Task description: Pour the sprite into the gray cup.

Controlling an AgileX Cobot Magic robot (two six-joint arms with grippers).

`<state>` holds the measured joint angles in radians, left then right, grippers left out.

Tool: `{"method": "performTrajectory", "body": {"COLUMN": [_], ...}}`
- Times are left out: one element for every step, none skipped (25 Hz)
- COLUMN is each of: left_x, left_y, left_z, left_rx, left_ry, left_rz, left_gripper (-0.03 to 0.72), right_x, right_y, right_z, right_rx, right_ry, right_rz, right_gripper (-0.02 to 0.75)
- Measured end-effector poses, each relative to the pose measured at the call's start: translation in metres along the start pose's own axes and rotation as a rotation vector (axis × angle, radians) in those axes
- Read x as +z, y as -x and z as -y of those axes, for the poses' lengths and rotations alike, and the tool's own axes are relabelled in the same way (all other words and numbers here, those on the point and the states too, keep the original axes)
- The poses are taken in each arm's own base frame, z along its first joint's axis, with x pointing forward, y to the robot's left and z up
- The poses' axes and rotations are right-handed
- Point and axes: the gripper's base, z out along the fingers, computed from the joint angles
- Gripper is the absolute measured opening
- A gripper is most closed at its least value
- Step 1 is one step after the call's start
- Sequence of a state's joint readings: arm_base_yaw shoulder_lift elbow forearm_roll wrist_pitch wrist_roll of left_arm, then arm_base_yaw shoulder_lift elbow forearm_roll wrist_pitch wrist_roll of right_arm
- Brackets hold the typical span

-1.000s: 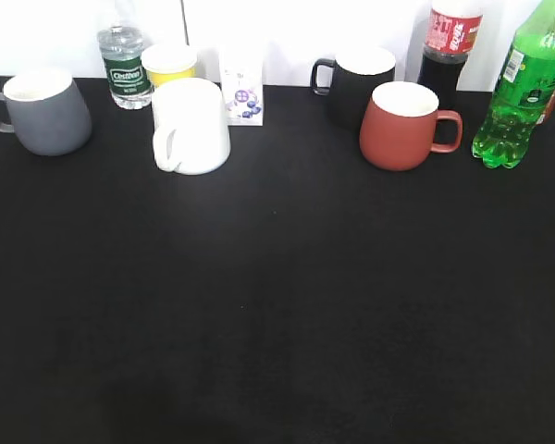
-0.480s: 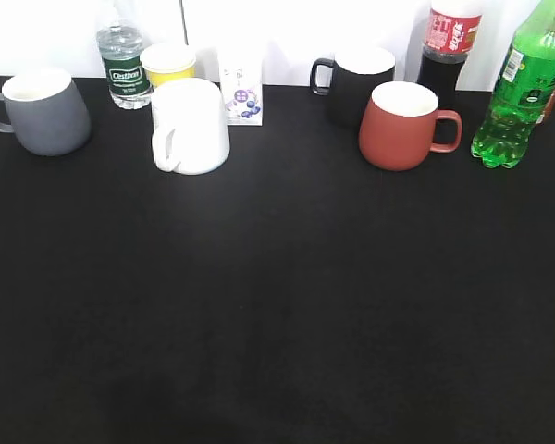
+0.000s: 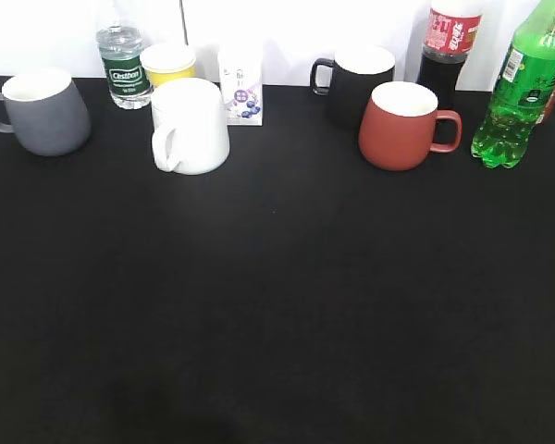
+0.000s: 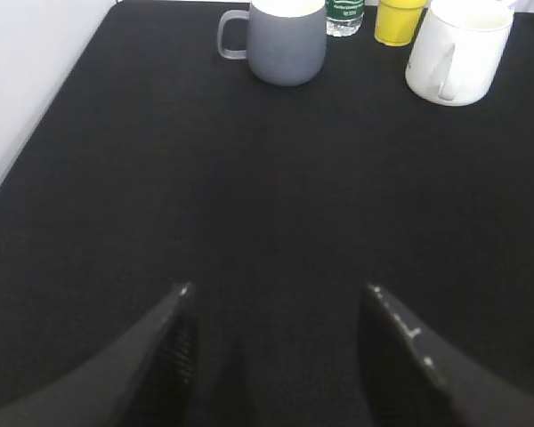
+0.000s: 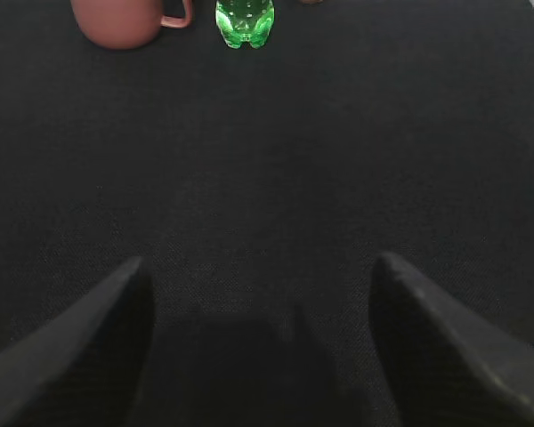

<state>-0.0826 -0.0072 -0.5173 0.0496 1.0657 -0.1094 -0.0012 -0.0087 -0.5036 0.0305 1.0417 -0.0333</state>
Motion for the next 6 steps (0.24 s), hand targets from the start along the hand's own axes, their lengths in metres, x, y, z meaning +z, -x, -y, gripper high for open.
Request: {"method": "performTrajectory", "body": {"left_x": [0.0000,0.0000,0.0000,0.0000,0.0000,0.0000], "left_y": [0.0000,0.0000,0.0000,0.0000,0.0000,0.0000], "left_z": [0.0000,0.0000,0.0000,0.0000,0.0000,0.0000], "left_rx": [0.000,0.000,0.000,0.000,0.000,0.000], "left_ry": [0.000,0.000,0.000,0.000,0.000,0.000], "left_rz": [0.000,0.000,0.000,0.000,0.000,0.000], "left_gripper": [0.438,0.438,0.438,0.438,0.438,0.438], "right_x": [0.0000,0.0000,0.0000,0.0000,0.0000,0.0000], "right_y": [0.0000,0.0000,0.0000,0.0000,0.0000,0.0000], "right_z": [0.0000,0.0000,0.0000,0.0000,0.0000,0.0000], "right_rx": [0.000,0.000,0.000,0.000,0.000,0.000], "right_ry": [0.000,0.000,0.000,0.000,0.000,0.000], "right_rz": [0.000,0.000,0.000,0.000,0.000,0.000], "right_gripper": [0.573,0.573,0.573,0.573,0.573,0.573]}}
